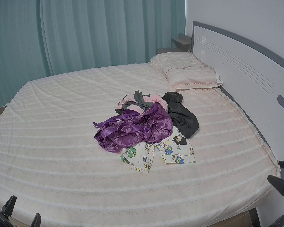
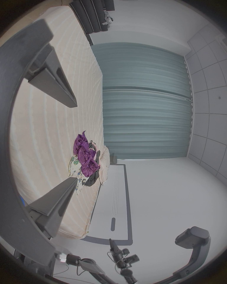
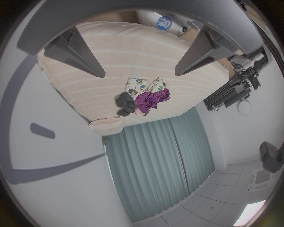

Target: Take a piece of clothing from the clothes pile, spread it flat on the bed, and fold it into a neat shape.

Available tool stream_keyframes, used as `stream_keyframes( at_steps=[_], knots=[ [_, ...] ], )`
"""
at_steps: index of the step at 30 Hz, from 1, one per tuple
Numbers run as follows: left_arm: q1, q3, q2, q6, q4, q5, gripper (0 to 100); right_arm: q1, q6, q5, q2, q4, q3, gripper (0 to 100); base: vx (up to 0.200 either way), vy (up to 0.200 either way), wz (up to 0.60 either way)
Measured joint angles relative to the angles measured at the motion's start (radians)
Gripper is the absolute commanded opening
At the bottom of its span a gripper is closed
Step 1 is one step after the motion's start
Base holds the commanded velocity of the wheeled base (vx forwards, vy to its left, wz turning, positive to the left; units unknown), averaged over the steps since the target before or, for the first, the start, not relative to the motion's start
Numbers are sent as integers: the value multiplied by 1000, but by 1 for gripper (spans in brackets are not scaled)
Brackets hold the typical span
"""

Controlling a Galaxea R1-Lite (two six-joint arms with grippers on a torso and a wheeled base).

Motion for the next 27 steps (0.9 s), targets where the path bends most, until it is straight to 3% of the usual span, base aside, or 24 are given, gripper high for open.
stream_keyframes(
  at_steps=[6, 12, 17, 27],
  knots=[
    [0, 0, 0, 2, -1, -13, 100, 37, 36, 51, 285, -152, -24, 100, 0, 0, 0],
    [0, 0, 0, 3, -1, -20, 100, 85, 97, 57, 584, -381, -48, 100, 0, 0, 0],
    [0, 0, 0, 4, -2, -23, 100, 129, 177, 16, 848, -591, -94, 100, 0, 0, 0],
    [0, 0, 0, 5, -2, -26, 100, 191, 303, -86, 1336, -824, -291, 100, 0, 0, 0]
  ],
)
